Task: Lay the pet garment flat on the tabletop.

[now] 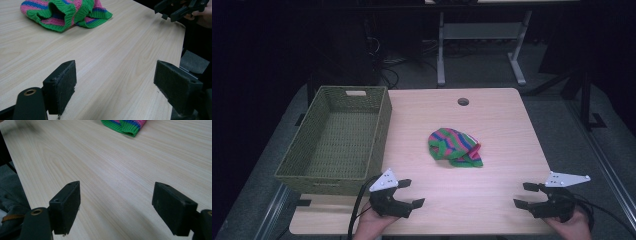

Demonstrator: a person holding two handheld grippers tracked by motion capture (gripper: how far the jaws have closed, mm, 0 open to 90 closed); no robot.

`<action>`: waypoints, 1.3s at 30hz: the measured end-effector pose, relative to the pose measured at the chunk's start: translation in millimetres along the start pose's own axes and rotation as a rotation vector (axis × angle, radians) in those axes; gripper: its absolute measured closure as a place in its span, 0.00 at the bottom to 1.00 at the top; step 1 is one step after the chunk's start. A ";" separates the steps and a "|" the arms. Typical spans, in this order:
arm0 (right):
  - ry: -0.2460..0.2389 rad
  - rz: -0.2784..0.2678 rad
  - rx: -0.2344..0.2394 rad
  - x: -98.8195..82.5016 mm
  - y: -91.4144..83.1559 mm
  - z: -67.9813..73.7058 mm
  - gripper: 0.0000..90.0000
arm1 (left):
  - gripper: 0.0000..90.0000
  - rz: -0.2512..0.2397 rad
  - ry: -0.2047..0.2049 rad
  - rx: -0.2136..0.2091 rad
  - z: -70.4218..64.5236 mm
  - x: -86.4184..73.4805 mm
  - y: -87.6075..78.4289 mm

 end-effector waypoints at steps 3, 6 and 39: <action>-0.002 0.004 0.003 -0.5 0.1 -0.4 0.25 | 0.20 0.007 -0.002 0.000 2.4 -0.6 0.8; 0.006 0.003 0.005 -0.7 -0.7 -0.6 0.25 | 0.20 0.005 -0.008 -0.003 3.0 -1.0 1.9; -0.075 0.115 0.167 96.7 43.6 5.5 0.26 | 0.20 -0.012 -0.011 -0.009 6.4 1.6 -0.7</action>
Point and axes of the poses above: each handheld gripper's, and its own axes: y roughly forward along the jaws, x roughly out of its top, z roughly to its left, the point moved 8 cm from there along y, roughly forward along the jaws, and after that the axes turned 7 degrees about -z, right-handed, at the moved point
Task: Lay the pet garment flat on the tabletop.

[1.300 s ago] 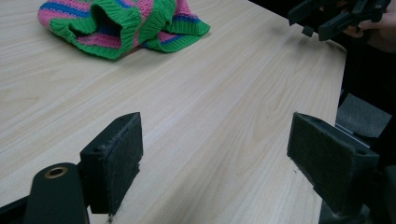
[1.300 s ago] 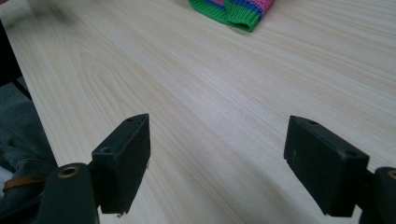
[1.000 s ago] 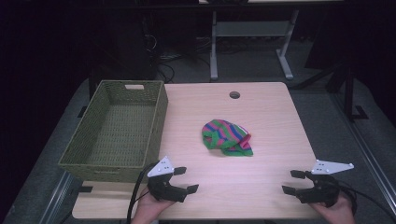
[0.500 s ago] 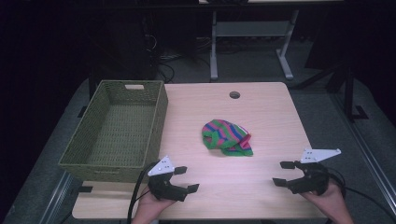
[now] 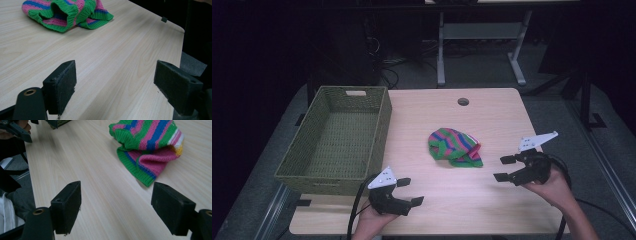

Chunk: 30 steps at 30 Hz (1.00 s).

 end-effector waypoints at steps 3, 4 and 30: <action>0.007 0.016 0.006 10.9 4.5 -6.0 0.26 | 0.20 -0.027 -0.025 -0.003 0.6 3.0 0.8; 0.007 0.016 0.009 13.5 5.6 -7.2 0.26 | 0.20 -0.027 -0.025 -0.003 0.6 3.0 0.8; -0.048 0.114 0.051 89.5 61.7 -17.2 0.39 | 0.20 -0.033 -0.023 0.010 3.6 3.2 -6.3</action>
Point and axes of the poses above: each handheld gripper's, and its own axes: y roughly forward along the jaws, x roughly out of its top, z roughly to its left, the point moved 8 cm from there along y, roughly forward along the jaws, and after that the axes turned 7 degrees about -z, right-handed, at the moved point
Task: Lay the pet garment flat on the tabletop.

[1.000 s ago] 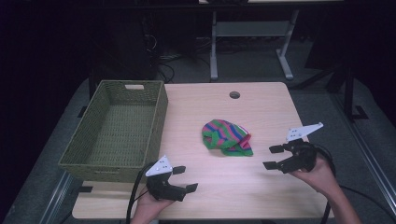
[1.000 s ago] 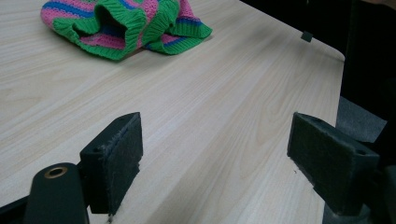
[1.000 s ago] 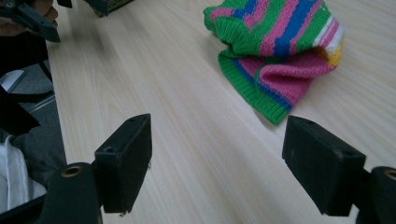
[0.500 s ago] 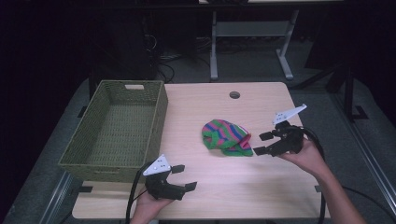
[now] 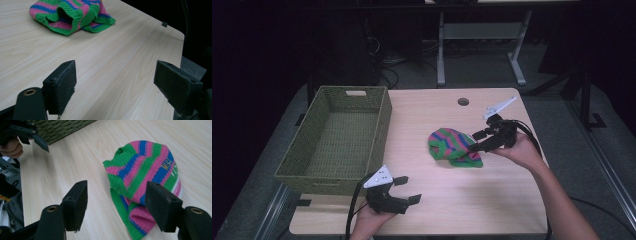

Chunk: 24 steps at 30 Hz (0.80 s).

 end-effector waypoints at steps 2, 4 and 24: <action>-0.006 0.012 0.002 5.2 6.2 0.1 0.39 | 0.20 -0.002 -0.001 0.001 0.9 0.3 0.2; -0.007 0.024 0.010 9.6 12.4 -0.4 0.40 | 0.20 0.002 -0.005 0.000 1.9 -0.1 0.8; 0.002 0.149 -0.008 13.2 56.3 -14.2 0.37 | 0.20 0.003 -0.001 -0.002 1.6 -0.5 1.3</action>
Point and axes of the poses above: each handheld gripper's, and its own axes: y roughly forward along the jaws, x roughly out of its top, z roughly to its left, the point moved 8 cm from there along y, roughly forward along the jaws, and after that the axes turned 7 degrees about -z, right-handed, at the moved point
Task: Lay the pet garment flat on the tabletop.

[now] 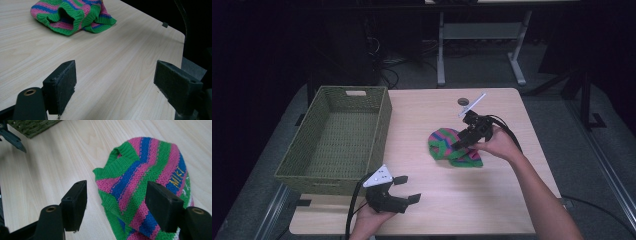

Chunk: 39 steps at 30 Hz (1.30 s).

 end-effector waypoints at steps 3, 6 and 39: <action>-0.004 0.016 0.002 -1.2 4.7 -1.6 0.37 | 0.20 0.000 -0.004 0.000 0.7 -0.1 -0.3; -0.004 0.005 0.004 -0.4 5.8 -4.6 0.37 | 0.20 0.000 -0.007 0.000 0.6 0.0 -0.3; -0.016 0.154 -0.077 -26.3 43.2 -20.6 0.34 | 0.20 -0.004 -0.003 -0.001 0.6 0.3 -2.3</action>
Point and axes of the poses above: each handheld gripper's, and its own axes: y roughly forward along the jaws, x roughly out of its top, z roughly to its left, the point moved 8 cm from there along y, roughly forward along the jaws, and after that the axes turned 7 degrees about -z, right-handed, at the moved point
